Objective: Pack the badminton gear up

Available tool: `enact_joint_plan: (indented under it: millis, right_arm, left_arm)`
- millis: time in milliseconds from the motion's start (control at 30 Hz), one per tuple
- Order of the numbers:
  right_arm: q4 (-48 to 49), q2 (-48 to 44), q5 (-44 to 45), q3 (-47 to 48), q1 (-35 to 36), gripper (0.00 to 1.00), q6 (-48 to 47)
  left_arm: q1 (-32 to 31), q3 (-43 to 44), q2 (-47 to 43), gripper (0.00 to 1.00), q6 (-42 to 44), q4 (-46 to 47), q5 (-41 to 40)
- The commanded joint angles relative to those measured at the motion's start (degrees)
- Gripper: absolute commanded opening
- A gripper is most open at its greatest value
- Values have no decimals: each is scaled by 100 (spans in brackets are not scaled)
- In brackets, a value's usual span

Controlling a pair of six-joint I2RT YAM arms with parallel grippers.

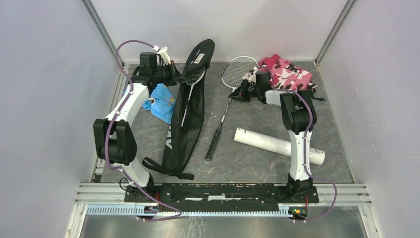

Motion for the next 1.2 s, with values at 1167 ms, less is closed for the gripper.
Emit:
enact_joint_plan:
  millis: [1167]
  right_arm:
    - [-786,-2462,-1524,-728,474,0,-1193]
  left_arm:
    - [140,-1,-154,2,-1827,1103,-1857]
